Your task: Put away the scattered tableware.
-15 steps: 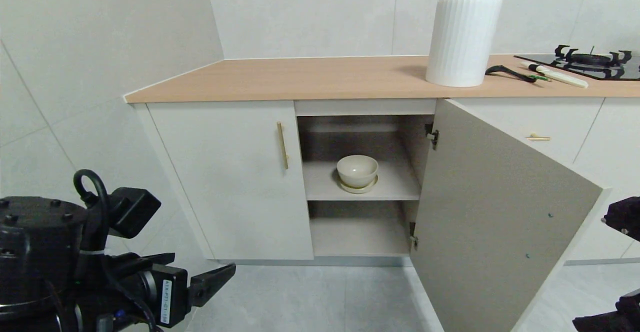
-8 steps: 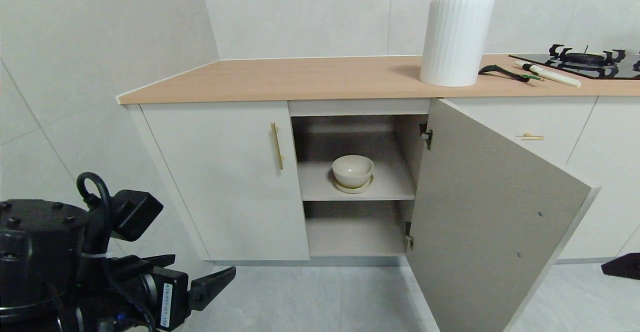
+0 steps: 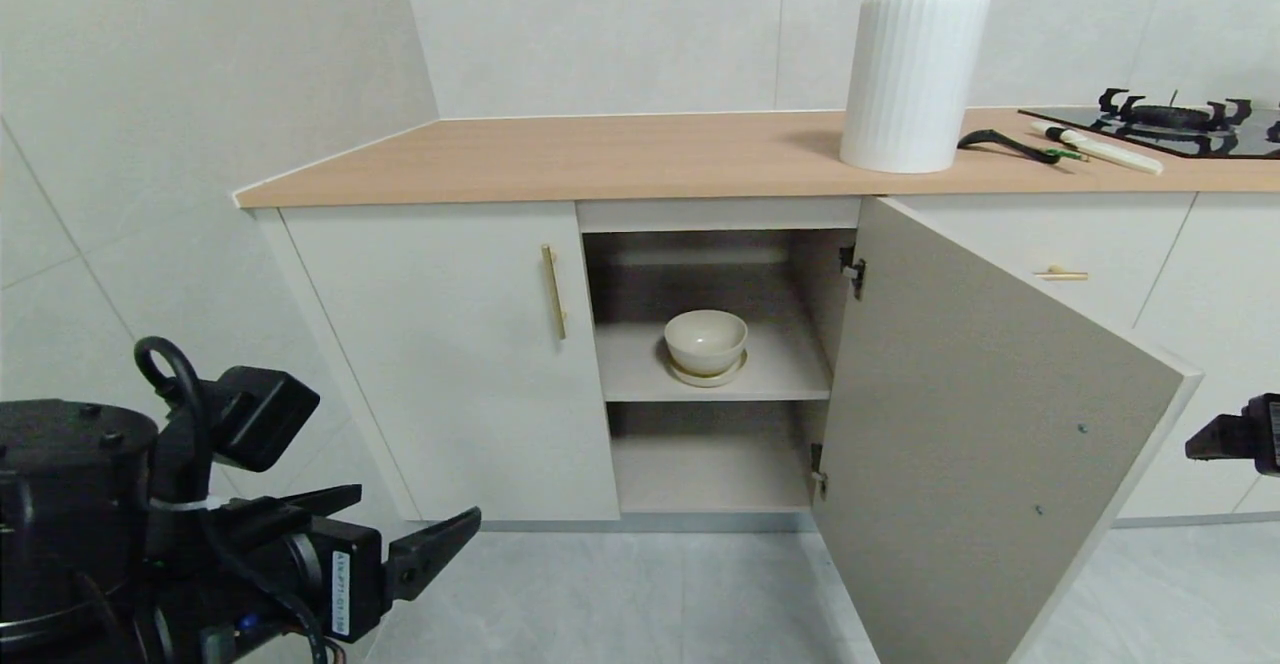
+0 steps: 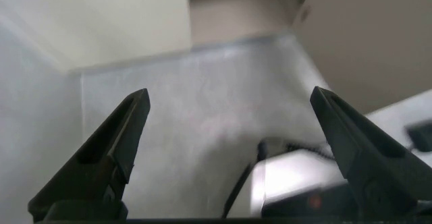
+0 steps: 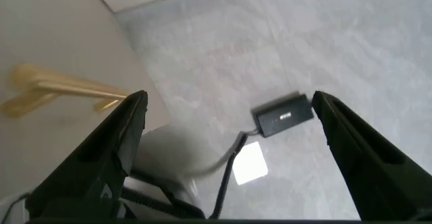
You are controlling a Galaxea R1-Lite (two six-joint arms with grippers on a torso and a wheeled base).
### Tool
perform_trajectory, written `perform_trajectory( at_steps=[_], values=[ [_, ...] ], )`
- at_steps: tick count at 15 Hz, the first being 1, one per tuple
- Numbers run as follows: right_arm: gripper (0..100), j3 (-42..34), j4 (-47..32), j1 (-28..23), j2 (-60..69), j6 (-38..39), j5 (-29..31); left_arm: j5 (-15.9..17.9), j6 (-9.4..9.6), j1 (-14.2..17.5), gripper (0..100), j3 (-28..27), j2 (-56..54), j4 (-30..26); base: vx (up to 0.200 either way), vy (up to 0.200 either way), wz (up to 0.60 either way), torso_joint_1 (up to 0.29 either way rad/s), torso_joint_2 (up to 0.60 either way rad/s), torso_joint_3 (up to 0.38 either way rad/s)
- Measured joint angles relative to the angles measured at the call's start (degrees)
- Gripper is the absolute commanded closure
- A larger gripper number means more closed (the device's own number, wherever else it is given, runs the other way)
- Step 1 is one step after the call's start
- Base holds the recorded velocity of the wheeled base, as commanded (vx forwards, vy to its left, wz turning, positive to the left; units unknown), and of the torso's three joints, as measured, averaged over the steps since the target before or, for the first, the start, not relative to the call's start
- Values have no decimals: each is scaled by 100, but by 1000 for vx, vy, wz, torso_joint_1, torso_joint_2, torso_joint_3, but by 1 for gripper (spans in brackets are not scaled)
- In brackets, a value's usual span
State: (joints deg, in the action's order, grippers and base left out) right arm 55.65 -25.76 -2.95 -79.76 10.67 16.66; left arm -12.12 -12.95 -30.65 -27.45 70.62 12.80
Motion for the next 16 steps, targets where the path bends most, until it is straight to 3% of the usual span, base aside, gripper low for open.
perform_trajectory(
  at_steps=[8,16],
  values=[
    [0,-328,524,514,-455,257,-6,9,-2,6,0,44,-1,15,0,0,0,0,0,0],
    [0,-516,591,1687,-499,939,-9,-6,-2,39,0,23,-17,33,0,0,0,0,0,0]
  ],
)
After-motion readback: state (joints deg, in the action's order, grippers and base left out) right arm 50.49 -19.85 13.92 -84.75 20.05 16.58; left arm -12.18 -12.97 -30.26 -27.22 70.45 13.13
